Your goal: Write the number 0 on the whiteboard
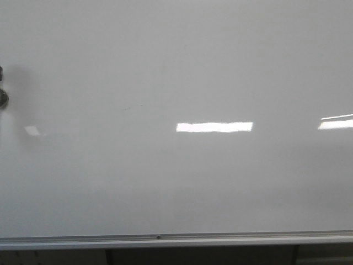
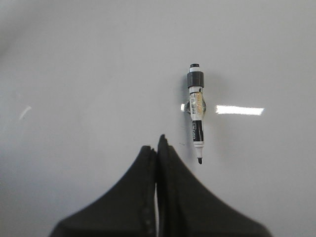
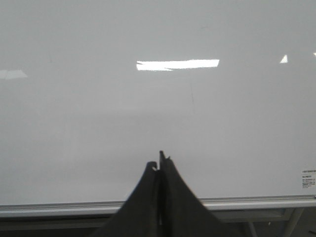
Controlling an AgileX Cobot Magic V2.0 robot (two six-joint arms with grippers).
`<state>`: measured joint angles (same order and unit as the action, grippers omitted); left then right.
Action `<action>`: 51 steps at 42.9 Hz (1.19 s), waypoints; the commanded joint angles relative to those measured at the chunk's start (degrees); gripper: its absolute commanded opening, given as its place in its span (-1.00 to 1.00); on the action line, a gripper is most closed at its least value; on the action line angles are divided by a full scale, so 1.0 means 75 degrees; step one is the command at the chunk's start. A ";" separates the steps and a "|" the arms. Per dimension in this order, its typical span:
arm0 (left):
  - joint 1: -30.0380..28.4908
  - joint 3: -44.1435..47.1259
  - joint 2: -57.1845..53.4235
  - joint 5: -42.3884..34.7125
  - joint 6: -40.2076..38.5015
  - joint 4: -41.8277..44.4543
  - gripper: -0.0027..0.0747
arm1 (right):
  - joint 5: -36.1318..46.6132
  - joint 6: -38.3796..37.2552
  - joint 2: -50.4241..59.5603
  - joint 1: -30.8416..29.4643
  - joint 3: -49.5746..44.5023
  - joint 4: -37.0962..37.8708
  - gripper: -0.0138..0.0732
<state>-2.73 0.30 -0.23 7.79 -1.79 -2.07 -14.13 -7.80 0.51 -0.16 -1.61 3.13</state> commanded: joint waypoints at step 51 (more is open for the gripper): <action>-0.0007 0.0180 -0.0151 -0.1039 -0.0053 0.0001 -0.98 | 0.0858 0.0040 0.0132 0.0017 0.0007 0.0090 -0.84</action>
<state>-2.73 0.30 -0.23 7.06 -1.79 -1.75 -13.99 -7.80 0.51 -0.16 -1.61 3.13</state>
